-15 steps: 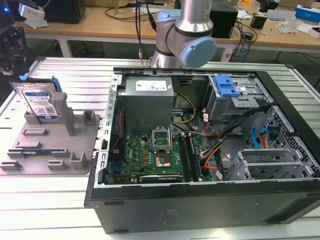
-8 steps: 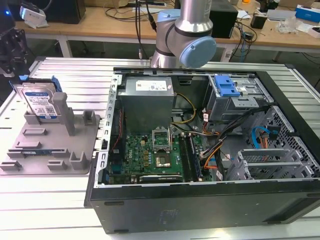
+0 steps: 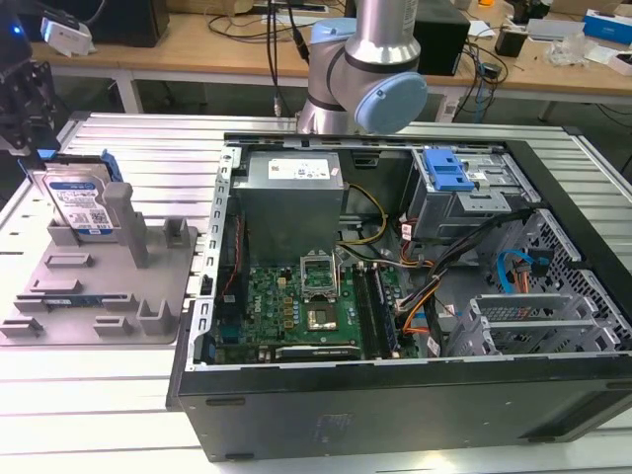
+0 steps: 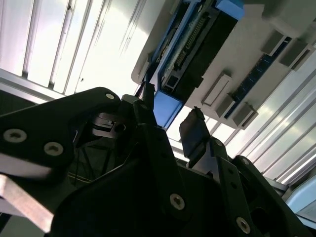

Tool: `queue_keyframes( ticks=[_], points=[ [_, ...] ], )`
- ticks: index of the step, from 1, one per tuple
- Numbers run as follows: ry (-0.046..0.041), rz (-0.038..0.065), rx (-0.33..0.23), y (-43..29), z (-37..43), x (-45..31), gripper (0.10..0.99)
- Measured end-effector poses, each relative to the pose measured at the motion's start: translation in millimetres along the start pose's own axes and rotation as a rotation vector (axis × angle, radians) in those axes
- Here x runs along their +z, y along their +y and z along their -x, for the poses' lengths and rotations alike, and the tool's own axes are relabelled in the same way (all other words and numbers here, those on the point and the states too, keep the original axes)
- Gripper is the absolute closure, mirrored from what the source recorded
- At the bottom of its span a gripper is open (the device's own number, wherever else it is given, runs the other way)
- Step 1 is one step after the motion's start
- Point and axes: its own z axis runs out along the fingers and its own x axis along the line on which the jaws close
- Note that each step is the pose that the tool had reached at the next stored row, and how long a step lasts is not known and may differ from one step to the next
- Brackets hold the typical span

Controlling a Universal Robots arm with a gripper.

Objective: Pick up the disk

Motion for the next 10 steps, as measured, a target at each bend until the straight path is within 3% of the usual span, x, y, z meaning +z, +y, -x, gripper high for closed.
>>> queue_keyframes(
  ticks=[10],
  points=[
    [0.0,0.0,0.0,-0.4,-0.5,6.0,0.604]
  ],
)
